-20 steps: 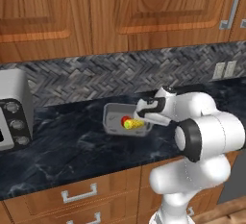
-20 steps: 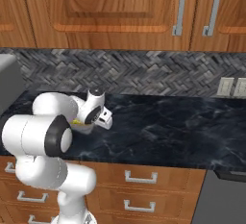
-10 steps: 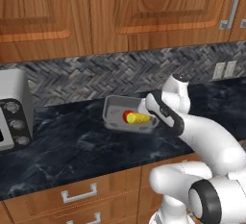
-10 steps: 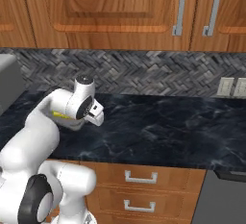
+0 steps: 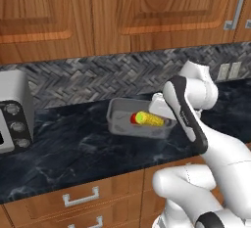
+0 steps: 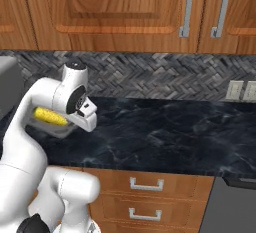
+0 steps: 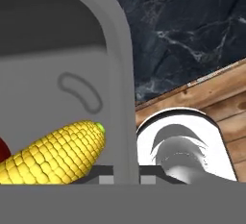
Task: Take the tomato and corn out of the freezer and place them in the tupperware container on the counter. Then put the tupperware containing the vegetables back in the freezer.
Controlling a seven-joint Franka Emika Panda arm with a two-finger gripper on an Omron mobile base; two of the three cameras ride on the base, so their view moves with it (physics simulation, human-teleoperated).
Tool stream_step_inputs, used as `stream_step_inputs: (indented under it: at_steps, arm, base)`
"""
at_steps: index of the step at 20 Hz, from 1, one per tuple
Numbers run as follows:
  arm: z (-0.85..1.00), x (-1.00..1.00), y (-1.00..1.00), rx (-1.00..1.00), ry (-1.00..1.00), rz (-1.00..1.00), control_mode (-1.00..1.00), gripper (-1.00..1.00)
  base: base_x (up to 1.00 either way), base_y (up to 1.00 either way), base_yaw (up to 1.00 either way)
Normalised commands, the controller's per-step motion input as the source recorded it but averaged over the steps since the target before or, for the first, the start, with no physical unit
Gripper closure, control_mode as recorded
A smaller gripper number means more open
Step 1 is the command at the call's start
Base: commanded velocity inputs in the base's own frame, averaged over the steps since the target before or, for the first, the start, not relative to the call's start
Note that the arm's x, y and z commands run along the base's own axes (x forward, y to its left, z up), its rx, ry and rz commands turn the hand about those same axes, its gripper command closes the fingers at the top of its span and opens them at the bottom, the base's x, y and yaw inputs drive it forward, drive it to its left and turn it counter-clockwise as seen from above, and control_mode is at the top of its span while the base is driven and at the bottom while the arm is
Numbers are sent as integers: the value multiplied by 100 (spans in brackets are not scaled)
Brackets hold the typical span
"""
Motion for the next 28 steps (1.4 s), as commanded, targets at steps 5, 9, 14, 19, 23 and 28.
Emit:
stream_step_inputs:
  at_steps: [5,9,14,19,23,28]
  arm:
    - [58,-95,0,9,16,0,-100,100]
    - [13,-87,2,1,9,0,-100,100]
    - [0,0,0,0,0,0,100,100]
    - [0,0,0,0,0,0,100,100]
    - [0,0,0,0,0,0,100,100]
    - [0,0,0,0,0,0,100,100]
  base:
    - [0,0,0]
    - [0,0,0]
    - [-100,41,0]
    - [-100,96,0]
    - [-92,100,0]
    - [-61,100,0]
